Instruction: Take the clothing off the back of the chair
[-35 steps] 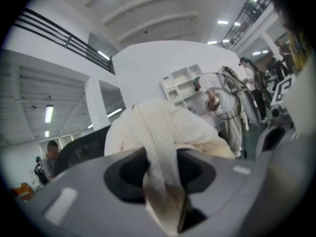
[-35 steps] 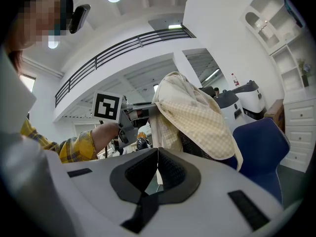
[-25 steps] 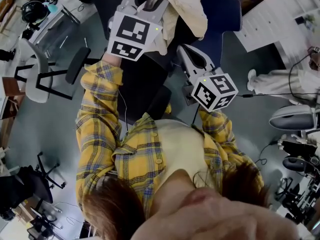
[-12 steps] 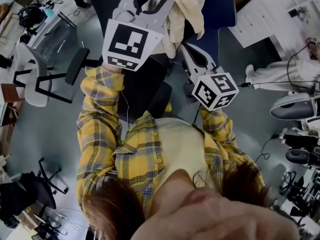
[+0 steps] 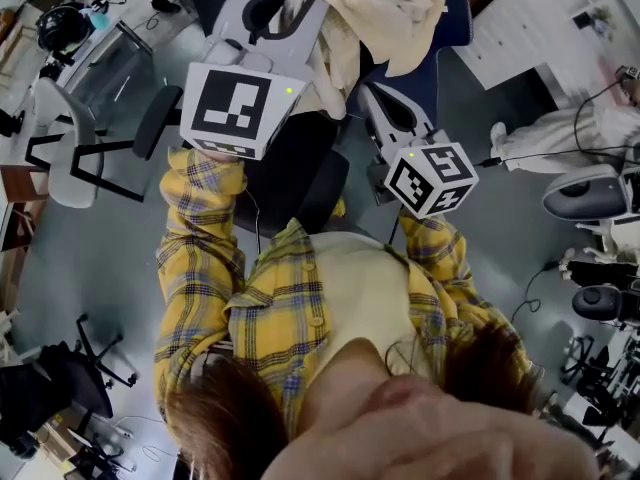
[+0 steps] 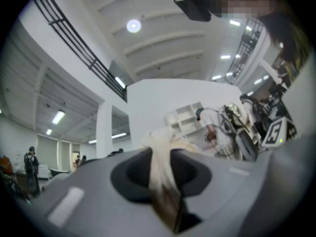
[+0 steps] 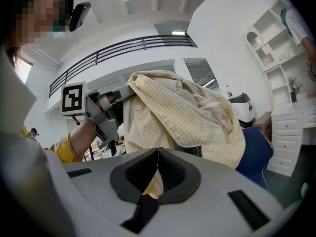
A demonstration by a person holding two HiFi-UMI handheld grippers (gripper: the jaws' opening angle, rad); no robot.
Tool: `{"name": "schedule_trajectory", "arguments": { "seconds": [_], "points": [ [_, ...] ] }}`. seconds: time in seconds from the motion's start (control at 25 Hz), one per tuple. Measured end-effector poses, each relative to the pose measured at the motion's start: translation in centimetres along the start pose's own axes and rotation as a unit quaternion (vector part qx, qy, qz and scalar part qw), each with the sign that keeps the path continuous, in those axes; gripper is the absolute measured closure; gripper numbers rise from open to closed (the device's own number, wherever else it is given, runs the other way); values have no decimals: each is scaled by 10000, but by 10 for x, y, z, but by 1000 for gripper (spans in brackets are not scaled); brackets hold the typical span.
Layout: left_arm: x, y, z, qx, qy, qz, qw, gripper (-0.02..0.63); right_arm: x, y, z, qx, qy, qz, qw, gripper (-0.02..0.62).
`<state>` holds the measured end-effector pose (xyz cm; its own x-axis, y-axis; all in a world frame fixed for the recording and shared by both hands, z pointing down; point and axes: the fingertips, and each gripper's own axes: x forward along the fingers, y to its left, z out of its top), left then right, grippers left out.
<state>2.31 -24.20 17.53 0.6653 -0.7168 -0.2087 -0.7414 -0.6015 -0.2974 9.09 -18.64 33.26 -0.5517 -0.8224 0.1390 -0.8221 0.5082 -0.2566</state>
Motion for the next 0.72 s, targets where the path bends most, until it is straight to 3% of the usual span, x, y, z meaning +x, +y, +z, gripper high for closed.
{"name": "schedule_trajectory", "arguments": {
  "seconds": [0.28, 0.72],
  "points": [
    [-32, 2, 9, -242, -61, 107, 9996, 524, -8, 14, -1, -9, -26, -49, 10000, 583],
    [-84, 1, -2, -380, 168, 262, 9988, 525, -18, 45, -10, -18, -38, -33, 10000, 583]
  ]
}}
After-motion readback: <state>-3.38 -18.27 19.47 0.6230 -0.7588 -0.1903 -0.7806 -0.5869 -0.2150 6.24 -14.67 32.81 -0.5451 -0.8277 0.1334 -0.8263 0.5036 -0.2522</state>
